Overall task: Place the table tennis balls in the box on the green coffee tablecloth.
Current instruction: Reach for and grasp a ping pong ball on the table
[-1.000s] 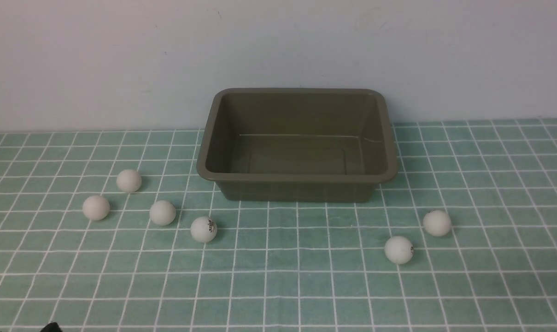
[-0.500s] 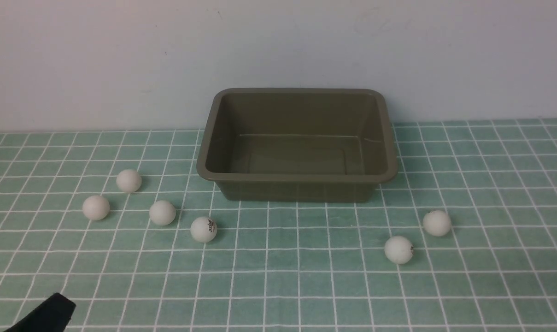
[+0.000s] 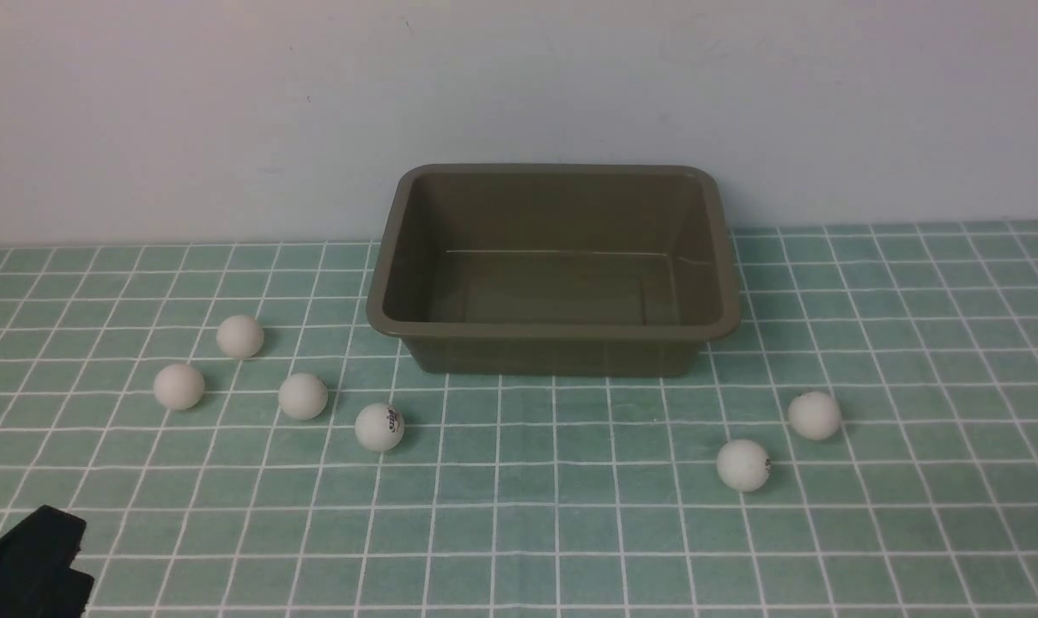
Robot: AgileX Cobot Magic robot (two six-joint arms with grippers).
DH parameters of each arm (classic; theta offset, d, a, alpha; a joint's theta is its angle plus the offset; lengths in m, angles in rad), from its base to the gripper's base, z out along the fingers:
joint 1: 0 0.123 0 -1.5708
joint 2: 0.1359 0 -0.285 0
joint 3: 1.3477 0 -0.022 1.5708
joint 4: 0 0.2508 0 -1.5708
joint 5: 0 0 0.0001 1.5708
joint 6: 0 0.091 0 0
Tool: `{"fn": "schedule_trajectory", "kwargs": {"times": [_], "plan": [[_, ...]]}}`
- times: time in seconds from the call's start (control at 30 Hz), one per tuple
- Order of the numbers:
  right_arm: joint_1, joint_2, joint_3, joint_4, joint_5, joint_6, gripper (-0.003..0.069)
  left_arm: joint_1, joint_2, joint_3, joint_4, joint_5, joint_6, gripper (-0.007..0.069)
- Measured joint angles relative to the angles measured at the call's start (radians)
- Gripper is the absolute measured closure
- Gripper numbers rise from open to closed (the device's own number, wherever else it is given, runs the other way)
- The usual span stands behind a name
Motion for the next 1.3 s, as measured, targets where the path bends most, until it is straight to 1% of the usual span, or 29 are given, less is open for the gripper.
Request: {"fn": "schedule_trajectory", "kwargs": {"times": [0.03,0.1,0.17,0.27,0.33,0.4,0.43,0.47,0.53,0.57,0.6,0.67,0.73,0.77,0.87,0.9,1.0,1.03,1.07,1.1,1.13,1.2,1.3], "plan": [[0.000,0.000,0.000,0.000,-0.019,0.024,0.0676,0.000,0.000,-0.005,-0.005,-0.002,0.025,0.0116],[0.000,0.000,0.000,0.000,-0.058,0.078,0.0676,0.000,0.000,-0.024,-0.013,-0.005,0.085,0.0147],[0.000,0.000,0.000,0.000,-0.067,0.091,0.0676,0.000,0.000,-0.049,-0.025,-0.007,0.142,0.0214],[0.000,0.000,0.000,-0.001,-0.082,0.096,0.0676,0.000,0.000,-0.081,-0.060,-0.007,0.194,0.0381],[0.000,0.000,0.000,-0.015,-0.111,0.096,0.0676,0.000,0.000,-0.097,-0.071,-0.007,0.214,0.0466],[0.000,0.000,-0.017,-0.094,-0.119,0.095,0.0676,0.000,0.000,-0.123,-0.079,-0.008,0.263,0.0575],[0.000,0.000,-0.042,-0.183,-0.105,0.095,0.0676,0.000,0.000,-0.143,-0.080,-0.008,0.321,0.0606],[0.000,0.000,-0.095,-0.316,-0.073,0.101,0.0676,0.000,0.000,-0.155,-0.081,-0.008,0.356,0.0616],[0.000,0.003,-0.190,-0.529,0.002,0.138,0.0676,0.000,0.000,-0.190,-0.082,-0.008,0.433,0.0626],[0.000,0.011,-0.237,-0.630,0.044,0.173,0.0676,0.000,0.000,-0.214,-0.082,-0.008,0.524,0.0628],[0.000,0.023,-0.282,-0.724,0.084,0.216,0.0676,0.000,0.000,-0.236,-0.083,-0.008,0.584,0.0628],[0.000,0.056,-0.358,-0.891,0.147,0.314,0.0676,0.000,0.000,-0.276,-0.083,-0.002,0.704,0.0622],[0.000,0.115,-0.434,-1.066,0.175,0.453,0.0666,0.000,0.000,-0.296,-0.083,0.013,0.774,0.0610],[0.000,0.145,-0.457,-1.132,0.170,0.533,0.0661,0.000,0.000,-0.303,-0.083,0.025,0.805,0.0603],[0.000,0.232,-0.489,-1.276,0.124,0.704,0.0645,0.000,-0.001,-0.314,-0.083,0.040,0.869,0.0574],[0.000,0.275,-0.495,-1.346,0.088,0.781,0.0638,0.000,-0.001,-0.317,-0.083,0.042,0.885,0.0565],[0.000,0.408,-0.506,-1.603,-0.063,1.006,0.0630,0.000,0.017,-0.319,-0.083,0.043,0.940,0.0525],[0.000,0.458,-0.516,-1.713,-0.128,1.080,0.0629,0.000,0.045,-0.320,-0.083,0.044,0.960,0.0511],[0.000,0.491,-0.526,-1.789,-0.172,1.155,0.0628,0.000,0.066,-0.320,-0.083,0.045,0.967,0.0508],[0.000,0.540,-0.544,-1.906,-0.226,1.231,0.0628,0.000,0.096,-0.320,-0.083,0.047,0.974,0.0502],[0.000,0.572,-0.559,-1.976,-0.275,1.302,0.0628,0.000,0.138,-0.321,-0.083,0.051,0.979,0.0499],[0.000,0.650,-0.595,-2.081,-0.354,1.419,0.0628,-0.001,0.236,-0.330,-0.082,0.082,0.983,0.0499],[0.000,0.734,-0.641,-2.120,-0.387,1.488,0.0628,-0.001,0.352,-0.366,-0.075,0.131,0.983,0.0499]]}}
